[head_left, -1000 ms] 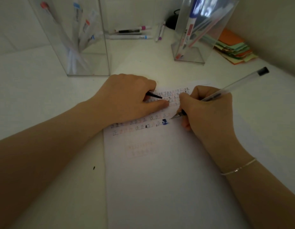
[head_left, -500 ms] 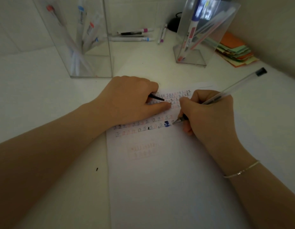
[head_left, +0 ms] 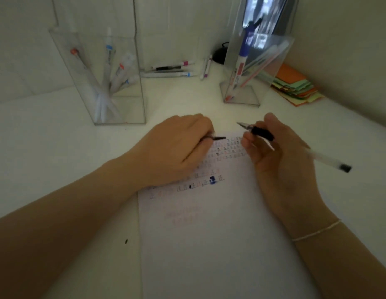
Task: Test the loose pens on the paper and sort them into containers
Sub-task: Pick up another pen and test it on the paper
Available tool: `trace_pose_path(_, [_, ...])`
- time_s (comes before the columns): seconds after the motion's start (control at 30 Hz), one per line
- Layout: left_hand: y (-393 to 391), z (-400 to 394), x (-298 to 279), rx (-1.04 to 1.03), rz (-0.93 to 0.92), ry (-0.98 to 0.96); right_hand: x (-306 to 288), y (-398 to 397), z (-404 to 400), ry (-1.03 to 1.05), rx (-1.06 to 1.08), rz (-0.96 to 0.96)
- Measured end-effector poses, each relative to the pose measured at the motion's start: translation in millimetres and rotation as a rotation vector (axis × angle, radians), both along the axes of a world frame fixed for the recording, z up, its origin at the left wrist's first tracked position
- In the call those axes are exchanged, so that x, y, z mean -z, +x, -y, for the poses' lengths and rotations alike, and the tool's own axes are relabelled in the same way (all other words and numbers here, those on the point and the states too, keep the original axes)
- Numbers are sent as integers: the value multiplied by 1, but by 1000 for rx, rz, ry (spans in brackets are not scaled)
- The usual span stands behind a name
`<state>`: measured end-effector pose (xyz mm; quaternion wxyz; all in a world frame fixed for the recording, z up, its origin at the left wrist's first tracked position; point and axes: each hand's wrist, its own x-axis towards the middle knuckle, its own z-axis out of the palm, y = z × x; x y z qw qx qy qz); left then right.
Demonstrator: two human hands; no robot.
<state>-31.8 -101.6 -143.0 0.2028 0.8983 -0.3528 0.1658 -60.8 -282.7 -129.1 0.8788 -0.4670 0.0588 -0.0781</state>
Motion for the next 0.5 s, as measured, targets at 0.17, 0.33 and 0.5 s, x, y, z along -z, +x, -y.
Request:
trace_pose_path(0.17, [2, 1, 4, 49, 39, 88, 0, 0, -3, -57, 21, 21])
trace_pose_path(0.33, [0, 1, 3, 49, 69, 101, 5, 0, -4, -176, 15, 55])
trace_pose_path(0.5, [0, 2, 1, 77, 126, 161, 9, 1, -4, -417, -14, 78])
